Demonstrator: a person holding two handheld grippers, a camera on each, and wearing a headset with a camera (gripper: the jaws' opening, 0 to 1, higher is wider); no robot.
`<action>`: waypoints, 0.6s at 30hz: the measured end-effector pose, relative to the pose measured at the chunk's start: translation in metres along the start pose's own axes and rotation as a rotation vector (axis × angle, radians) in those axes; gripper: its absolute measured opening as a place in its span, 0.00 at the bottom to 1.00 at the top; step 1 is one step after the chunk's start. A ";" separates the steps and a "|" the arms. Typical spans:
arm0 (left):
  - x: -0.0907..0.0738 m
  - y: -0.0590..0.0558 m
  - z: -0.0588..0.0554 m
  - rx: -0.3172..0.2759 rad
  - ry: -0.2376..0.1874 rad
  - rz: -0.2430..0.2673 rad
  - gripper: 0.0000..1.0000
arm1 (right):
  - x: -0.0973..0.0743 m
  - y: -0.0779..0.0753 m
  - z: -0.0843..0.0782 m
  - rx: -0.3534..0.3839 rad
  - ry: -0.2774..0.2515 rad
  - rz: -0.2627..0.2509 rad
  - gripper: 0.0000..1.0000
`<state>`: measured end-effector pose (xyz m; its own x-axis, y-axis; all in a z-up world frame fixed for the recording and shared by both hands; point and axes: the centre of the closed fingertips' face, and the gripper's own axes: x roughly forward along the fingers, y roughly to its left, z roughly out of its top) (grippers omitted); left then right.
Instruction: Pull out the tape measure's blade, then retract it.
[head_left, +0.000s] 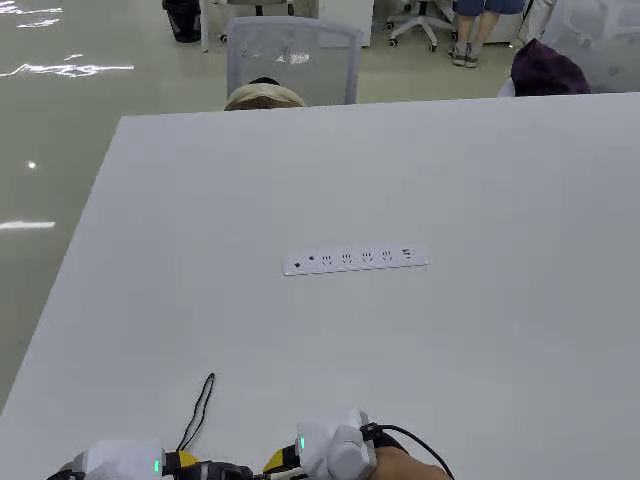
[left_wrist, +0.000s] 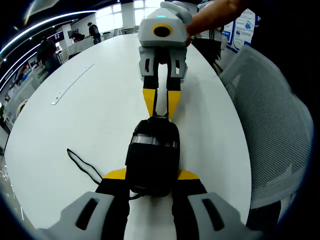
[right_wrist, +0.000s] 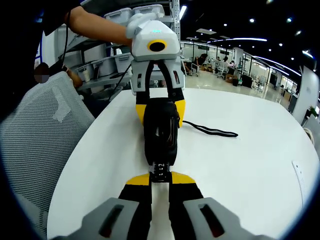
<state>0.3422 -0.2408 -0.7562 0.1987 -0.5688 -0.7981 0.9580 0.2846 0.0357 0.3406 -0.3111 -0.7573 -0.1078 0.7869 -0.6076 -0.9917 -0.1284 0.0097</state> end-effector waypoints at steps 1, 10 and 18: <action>0.000 0.000 0.000 0.000 0.000 0.000 0.28 | 0.000 0.000 0.000 -0.001 0.000 0.000 0.09; 0.001 0.000 0.001 0.000 0.001 0.000 0.28 | -0.004 0.000 -0.005 0.007 0.003 -0.001 0.09; 0.001 -0.001 0.002 0.003 0.004 -0.002 0.28 | -0.008 0.001 -0.009 0.019 0.003 0.002 0.09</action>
<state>0.3421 -0.2432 -0.7556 0.1963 -0.5662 -0.8006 0.9588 0.2817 0.0358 0.3411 -0.3231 -0.7593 -0.1095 0.7847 -0.6101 -0.9926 -0.1182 0.0262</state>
